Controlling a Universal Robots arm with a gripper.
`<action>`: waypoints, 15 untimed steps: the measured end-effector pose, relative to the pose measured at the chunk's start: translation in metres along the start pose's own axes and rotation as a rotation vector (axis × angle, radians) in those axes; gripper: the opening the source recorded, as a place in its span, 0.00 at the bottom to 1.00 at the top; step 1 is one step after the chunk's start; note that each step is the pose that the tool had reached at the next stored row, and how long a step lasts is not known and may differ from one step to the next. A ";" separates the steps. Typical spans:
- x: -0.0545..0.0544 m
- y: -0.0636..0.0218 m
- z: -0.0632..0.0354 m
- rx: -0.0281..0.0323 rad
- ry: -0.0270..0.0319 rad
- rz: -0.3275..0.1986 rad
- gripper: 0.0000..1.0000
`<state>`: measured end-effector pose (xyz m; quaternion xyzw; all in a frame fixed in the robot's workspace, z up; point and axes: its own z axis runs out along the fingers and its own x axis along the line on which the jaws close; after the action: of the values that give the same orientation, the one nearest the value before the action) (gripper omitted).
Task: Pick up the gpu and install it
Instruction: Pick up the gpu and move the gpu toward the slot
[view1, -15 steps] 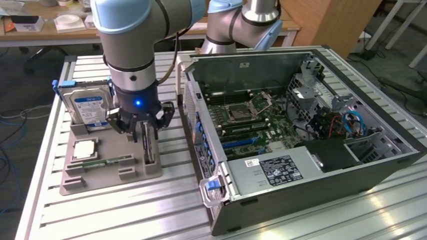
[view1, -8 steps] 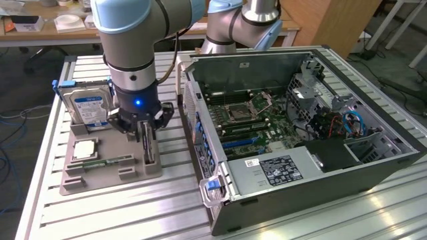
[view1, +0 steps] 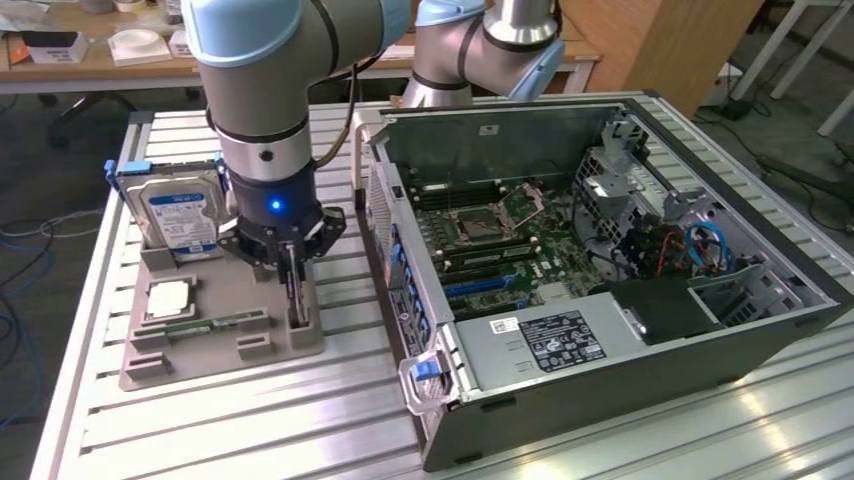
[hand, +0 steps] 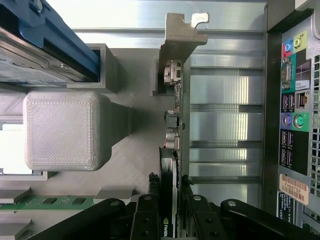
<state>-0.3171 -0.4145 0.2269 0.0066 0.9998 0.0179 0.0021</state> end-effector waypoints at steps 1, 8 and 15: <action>0.000 0.0000 0.0000 0.0000 0.0000 0.000 0.26; 0.000 0.0001 -0.0016 -0.0003 -0.0011 0.000 0.26; 0.000 0.0007 -0.0201 -0.0001 -0.0009 0.000 0.26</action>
<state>-0.3171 -0.4145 0.2470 0.0066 0.9998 0.0180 0.0025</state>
